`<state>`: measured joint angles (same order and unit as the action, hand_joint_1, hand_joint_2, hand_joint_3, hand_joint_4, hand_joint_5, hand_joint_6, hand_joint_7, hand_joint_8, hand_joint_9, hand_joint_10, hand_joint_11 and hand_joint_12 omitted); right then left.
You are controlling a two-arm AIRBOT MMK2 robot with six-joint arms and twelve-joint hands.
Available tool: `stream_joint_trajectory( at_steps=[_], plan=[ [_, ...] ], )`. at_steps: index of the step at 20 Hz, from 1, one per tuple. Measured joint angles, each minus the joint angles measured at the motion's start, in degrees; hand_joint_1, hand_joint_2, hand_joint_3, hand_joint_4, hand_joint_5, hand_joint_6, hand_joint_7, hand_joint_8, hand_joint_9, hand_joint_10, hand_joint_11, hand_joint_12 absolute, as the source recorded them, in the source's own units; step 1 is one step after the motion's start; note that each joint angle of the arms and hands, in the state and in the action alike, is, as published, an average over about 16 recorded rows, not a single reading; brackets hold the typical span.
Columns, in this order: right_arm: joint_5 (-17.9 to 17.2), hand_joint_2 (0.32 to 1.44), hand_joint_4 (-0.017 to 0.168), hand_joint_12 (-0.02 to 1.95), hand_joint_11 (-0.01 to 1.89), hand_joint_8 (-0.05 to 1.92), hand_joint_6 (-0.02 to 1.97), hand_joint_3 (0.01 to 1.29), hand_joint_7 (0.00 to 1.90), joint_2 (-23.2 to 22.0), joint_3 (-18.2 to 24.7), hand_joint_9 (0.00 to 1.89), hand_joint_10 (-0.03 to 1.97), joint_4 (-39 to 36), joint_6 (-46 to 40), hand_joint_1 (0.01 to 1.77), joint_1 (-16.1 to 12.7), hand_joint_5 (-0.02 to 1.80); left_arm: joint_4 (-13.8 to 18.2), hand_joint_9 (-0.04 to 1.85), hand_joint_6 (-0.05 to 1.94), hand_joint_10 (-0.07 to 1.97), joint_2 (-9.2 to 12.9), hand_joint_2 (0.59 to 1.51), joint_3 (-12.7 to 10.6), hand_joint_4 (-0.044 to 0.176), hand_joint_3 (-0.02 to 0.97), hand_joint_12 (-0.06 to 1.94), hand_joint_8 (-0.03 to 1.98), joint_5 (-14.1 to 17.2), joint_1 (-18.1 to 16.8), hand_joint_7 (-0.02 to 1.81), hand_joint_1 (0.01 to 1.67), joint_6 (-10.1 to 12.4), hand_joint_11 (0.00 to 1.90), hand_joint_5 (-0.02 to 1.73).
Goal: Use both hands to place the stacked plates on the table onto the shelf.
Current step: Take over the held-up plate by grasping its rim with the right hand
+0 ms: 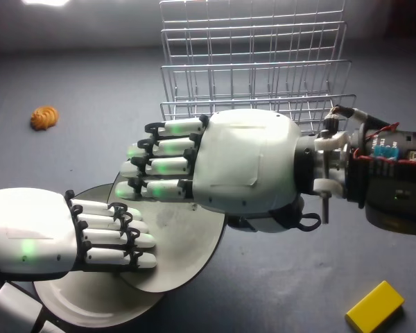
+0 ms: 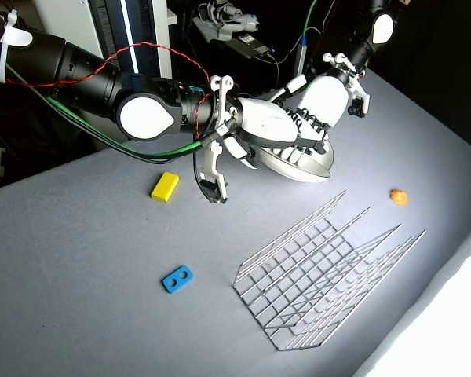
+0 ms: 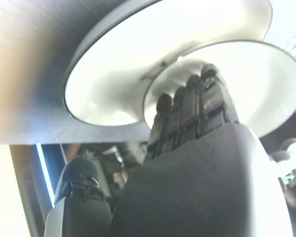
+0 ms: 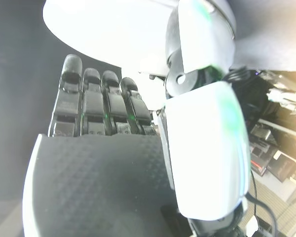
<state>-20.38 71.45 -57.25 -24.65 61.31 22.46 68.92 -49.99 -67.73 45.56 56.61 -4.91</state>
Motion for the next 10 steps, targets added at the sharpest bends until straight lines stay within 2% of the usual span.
stream_joint_trajectory(
  at_steps=[3,10],
  plan=[
    [-0.6,1.05,-0.002,0.72,0.14,0.04,0.1,0.02,0.37,1.0,-1.0,0.37,0.01,0.0,1.5,1.15,0.2,0.35,-0.2,0.01,0.0,-0.01,0.0,1.113,-0.1,-0.002,0.017,-0.01,-0.01,0.2,0.2,0.0,0.02,0.0,0.02,0.08],
    [-3.1,1.02,0.014,1.06,0.43,0.29,0.44,0.02,0.74,3.9,-4.0,0.81,0.02,-0.4,4.3,1.07,1.2,0.69,-0.6,0.02,0.0,0.0,-0.1,1.114,-0.4,-0.004,0.017,-0.01,-0.01,0.3,0.2,0.0,0.02,0.0,0.02,0.08]
  ],
)
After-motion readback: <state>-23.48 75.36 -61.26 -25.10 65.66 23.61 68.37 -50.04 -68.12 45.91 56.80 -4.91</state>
